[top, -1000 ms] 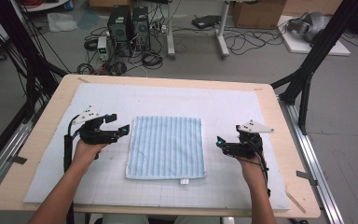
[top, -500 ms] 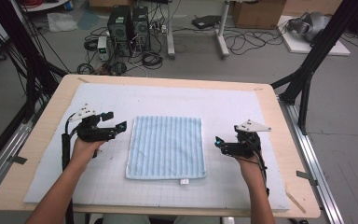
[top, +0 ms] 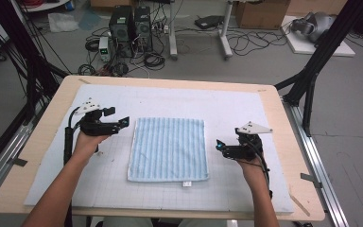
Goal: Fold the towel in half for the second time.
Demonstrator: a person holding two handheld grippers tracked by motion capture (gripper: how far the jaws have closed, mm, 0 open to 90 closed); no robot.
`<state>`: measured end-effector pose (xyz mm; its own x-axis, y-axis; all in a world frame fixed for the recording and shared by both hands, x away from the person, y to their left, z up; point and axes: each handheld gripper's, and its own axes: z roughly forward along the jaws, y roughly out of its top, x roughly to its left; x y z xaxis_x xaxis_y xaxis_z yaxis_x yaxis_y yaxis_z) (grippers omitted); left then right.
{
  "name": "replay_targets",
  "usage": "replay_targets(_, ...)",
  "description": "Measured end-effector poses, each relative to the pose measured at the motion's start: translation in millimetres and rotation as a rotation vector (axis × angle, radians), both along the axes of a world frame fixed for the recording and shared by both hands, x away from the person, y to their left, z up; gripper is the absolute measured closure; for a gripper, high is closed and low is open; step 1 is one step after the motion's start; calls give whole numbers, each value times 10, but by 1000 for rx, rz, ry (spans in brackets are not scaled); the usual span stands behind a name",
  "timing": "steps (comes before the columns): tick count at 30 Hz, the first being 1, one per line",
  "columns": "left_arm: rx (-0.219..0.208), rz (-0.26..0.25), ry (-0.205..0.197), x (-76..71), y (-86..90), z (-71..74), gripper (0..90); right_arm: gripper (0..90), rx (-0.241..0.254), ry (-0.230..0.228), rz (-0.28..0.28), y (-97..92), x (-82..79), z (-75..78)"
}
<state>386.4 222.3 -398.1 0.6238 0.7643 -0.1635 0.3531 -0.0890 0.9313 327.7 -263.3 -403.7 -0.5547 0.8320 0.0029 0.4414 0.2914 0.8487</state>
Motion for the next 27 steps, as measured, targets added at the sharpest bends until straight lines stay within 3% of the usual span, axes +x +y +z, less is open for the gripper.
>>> replay_targets(4,-18,22,56,134,-41,-22,175,114,8,-2,5,-11,0,1)
replay_targets(7,7,28,91,243,-91,-47,182,114,17,3,6,-11,0,1)
replay_targets(19,64,22,133,484,-225,-125,224,114,18,14,19,2,11,-21)
replay_targets(27,130,46,179,633,-315,-311,280,114,33,16,15,-18,12,-30)
